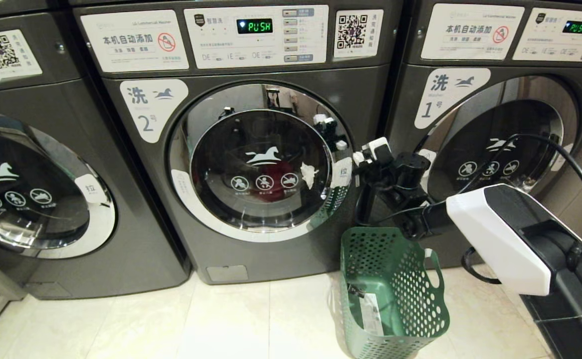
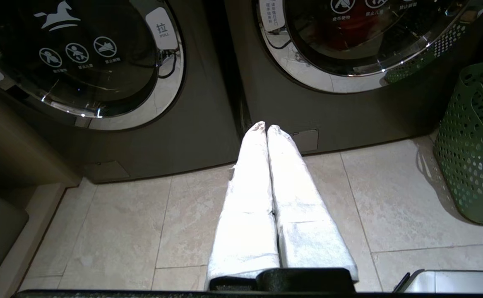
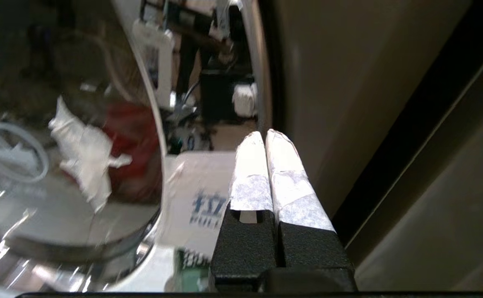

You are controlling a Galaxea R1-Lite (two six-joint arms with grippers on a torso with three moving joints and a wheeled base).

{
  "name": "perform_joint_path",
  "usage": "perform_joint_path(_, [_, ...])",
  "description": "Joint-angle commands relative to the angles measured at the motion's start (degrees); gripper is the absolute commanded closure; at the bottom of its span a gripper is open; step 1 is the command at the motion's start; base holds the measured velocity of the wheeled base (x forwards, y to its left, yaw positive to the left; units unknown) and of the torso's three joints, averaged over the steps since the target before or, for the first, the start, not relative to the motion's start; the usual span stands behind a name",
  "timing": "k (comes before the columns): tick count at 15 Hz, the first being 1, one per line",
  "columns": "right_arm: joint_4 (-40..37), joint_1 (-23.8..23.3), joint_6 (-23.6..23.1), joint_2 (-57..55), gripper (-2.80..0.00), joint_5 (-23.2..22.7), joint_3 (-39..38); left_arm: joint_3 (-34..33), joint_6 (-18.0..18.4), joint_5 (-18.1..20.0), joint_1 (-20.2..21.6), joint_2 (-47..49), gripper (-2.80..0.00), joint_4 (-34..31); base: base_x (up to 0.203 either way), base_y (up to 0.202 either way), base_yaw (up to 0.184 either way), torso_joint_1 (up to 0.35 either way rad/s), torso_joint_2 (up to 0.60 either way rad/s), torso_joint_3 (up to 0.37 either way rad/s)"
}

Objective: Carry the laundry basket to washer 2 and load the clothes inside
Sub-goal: Press the washing machine door tightly with the right hand

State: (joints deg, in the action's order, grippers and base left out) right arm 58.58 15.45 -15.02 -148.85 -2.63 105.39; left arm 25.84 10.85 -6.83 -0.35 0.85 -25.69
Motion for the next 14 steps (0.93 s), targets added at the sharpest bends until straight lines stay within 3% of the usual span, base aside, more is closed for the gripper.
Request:
perform_joint_path(1, [1.1,0.1,-0.1,-3.4,0.00,-0.1,3.5,-0.7,0.2,0.2,0.1,-0.9,0.00,-0.1,0.000,0.000,0.000,0.000,0.00,0.000])
perform_joint_path(7, [-2.2,1.0,0.3,-3.8,0.00,-0.6,3.8,-6.3,0.3,0.2,0.0,-0.9,0.00,0.8,0.000,0.000,0.000,0.000,0.00,0.000])
perform_joint_path(9, [-3.2,1.2,0.3,-5.1,0.00,-0.8,4.4,-11.5,0.5,0.3,0.0,-0.9,0.00,6.0,0.000,0.000,0.000,0.000,0.00,0.000])
perform_joint_path(12, [-1.3,1.8,2.3,-6.9,0.00,-1.0,4.4,-21.5,1.1,2.2,0.0,-0.8,0.00,19.3,0.000,0.000,0.000,0.000,0.00,0.000])
perform_joint_path(14, [-0.4,2.3,2.3,-7.8,0.00,-0.8,4.8,-20.6,1.5,4.6,0.0,-0.8,0.00,16.3,0.000,0.000,0.000,0.000,0.00,0.000])
